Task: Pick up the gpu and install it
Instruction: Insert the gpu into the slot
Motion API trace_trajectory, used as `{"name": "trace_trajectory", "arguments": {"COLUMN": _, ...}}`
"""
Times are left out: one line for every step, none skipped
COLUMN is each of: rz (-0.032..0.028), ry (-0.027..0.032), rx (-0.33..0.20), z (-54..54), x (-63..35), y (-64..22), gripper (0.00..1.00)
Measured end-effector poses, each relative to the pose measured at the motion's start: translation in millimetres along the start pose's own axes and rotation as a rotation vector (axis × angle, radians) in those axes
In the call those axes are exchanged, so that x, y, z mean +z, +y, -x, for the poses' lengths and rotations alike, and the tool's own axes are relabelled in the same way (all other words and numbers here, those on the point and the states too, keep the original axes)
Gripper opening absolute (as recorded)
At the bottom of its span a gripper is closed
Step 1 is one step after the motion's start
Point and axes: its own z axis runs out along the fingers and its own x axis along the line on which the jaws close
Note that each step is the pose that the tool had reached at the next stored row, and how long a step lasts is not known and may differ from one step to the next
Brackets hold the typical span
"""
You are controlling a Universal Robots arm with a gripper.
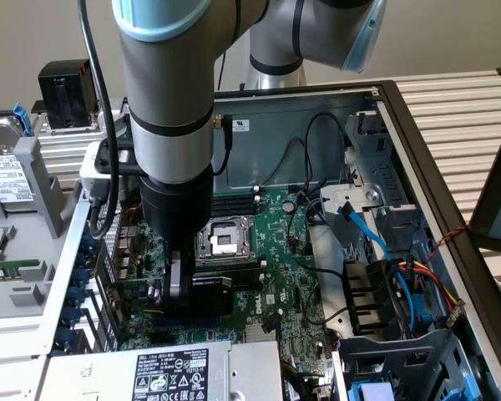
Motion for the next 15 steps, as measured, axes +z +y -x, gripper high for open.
{"name": "trace_trajectory", "arguments": {"rz": -0.0001, "ry": 0.0005, "rx": 0.0, "z": 0.0, "x": 0.0, "y": 0.0, "gripper": 0.27}}
{"name": "trace_trajectory", "arguments": {"rz": -0.0001, "ry": 0.0008, "rx": 0.0, "z": 0.0, "x": 0.0, "y": 0.0, "gripper": 0.27}}
{"name": "trace_trajectory", "arguments": {"rz": -0.0001, "ry": 0.0009, "rx": 0.0, "z": 0.0, "x": 0.0, "y": 0.0, "gripper": 0.27}}
{"name": "trace_trajectory", "arguments": {"rz": -0.0003, "ry": 0.0011, "rx": 0.0, "z": 0.0, "x": 0.0, "y": 0.0, "gripper": 0.27}}
{"name": "trace_trajectory", "arguments": {"rz": -0.0007, "ry": 0.0012, "rx": 0.0, "z": 0.0, "x": 0.1, "y": 0.0, "gripper": 0.27}}
{"name": "trace_trajectory", "arguments": {"rz": -0.001, "ry": 0.0012, "rx": 0.0, "z": 0.0, "x": 0.1, "y": 0.0, "gripper": 0.27}}
{"name": "trace_trajectory", "arguments": {"rz": -0.0014, "ry": 0.0011, "rx": 0.0, "z": 0.0, "x": 0.2, "y": 0.0, "gripper": 0.27}}
{"name": "trace_trajectory", "arguments": {"rz": -0.0019, "ry": 0.0011, "rx": 0.0, "z": 0.0, "x": 0.3, "y": 0.0, "gripper": 0.27}}
{"name": "trace_trajectory", "arguments": {"rz": -0.0023, "ry": 0.001, "rx": 0.0, "z": 0.0, "x": 0.4, "y": 0.0, "gripper": 0.27}}
{"name": "trace_trajectory", "arguments": {"rz": -0.0026, "ry": 0.001, "rx": 0.0, "z": 0.0, "x": 0.5, "y": 0.0, "gripper": 0.27}}
{"name": "trace_trajectory", "arguments": {"rz": -0.0029, "ry": 0.001, "rx": 0.0, "z": 0.0, "x": 0.6, "y": -0.1, "gripper": 0.27}}
{"name": "trace_trajectory", "arguments": {"rz": -0.0031, "ry": 0.0009, "rx": 0.0, "z": 0.0, "x": 0.7, "y": -0.1, "gripper": 0.27}}
{"name": "trace_trajectory", "arguments": {"rz": -0.0032, "ry": 0.0008, "rx": 0.0, "z": 0.0, "x": 0.9, "y": -0.1, "gripper": 0.27}}
{"name": "trace_trajectory", "arguments": {"rz": -0.0035, "ry": 0.0006, "rx": 0.0, "z": 0.0, "x": 1.2, "y": -0.2, "gripper": 0.27}}
{"name": "trace_trajectory", "arguments": {"rz": -0.0033, "ry": 0.0007, "rx": 0.0, "z": 0.0, "x": 1.3, "y": -0.2, "gripper": 0.27}}
